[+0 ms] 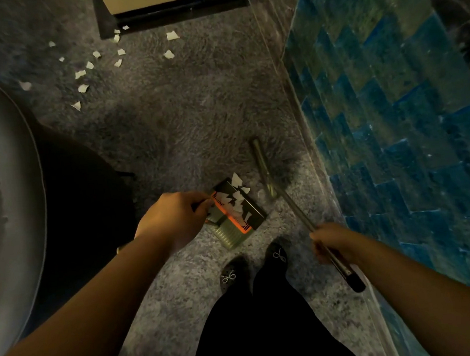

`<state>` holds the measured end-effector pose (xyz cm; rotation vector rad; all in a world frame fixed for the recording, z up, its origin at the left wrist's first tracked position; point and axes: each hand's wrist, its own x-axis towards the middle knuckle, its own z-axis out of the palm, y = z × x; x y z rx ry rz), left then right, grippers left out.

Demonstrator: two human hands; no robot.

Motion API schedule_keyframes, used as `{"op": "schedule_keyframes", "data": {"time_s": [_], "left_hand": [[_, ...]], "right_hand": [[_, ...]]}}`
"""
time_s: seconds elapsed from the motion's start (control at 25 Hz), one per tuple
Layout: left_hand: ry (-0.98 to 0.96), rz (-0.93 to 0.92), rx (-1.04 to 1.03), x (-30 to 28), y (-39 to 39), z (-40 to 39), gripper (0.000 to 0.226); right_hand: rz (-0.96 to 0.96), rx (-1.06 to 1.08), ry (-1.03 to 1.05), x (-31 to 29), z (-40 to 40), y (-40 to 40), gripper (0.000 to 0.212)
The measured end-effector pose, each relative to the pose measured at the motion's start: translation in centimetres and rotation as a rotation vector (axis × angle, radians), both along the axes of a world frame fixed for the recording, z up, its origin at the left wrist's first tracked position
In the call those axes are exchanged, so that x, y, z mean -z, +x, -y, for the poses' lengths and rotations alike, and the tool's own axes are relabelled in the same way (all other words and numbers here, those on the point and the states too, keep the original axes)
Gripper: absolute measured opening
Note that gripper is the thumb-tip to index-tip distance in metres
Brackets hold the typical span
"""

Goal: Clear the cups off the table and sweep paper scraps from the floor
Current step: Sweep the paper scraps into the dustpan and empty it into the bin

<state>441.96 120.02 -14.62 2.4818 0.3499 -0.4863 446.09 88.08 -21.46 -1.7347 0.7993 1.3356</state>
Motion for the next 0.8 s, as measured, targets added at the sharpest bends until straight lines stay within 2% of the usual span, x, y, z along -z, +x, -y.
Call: {"op": "schedule_keyframes", "data": {"time_s": [0.08, 0.16, 0.28, 0.44, 0.64, 0.8], "left_hand": [[0.003, 0.013, -0.002, 0.0, 0.0, 0.0, 0.026], [-0.012, 0.021, -0.006, 0.0, 0.0, -0.1, 0.027], [-0.009, 0.028, 0.0, 0.0, 0.0, 0.0, 0.021], [-0.002, 0.022, -0.002, -0.2, 0.0, 0.2, 0.02], [-0.002, 0.021, -0.009, -0.4, -0.4, 0.6, 0.02], [0.012, 0.029, -0.015, -0.2, -0.6, 0.7, 0.019]], "right_hand": [[-0.016, -0.021, -0.088, 1.0, -0.6, 1.0, 0.028], [0.01, -0.037, -0.114, 1.9, -0.7, 1.3, 0.029], [0.119, -0.125, -0.069, 2.4, -0.2, 0.9, 0.012], [0.235, -0.282, -0.076, 1.7, 1.2, -0.4, 0.045], [0.328, -0.457, -0.142, 2.5, 1.7, 1.6, 0.054], [0.247, -0.528, -0.12, 4.1, -0.8, 4.4, 0.056]]}}
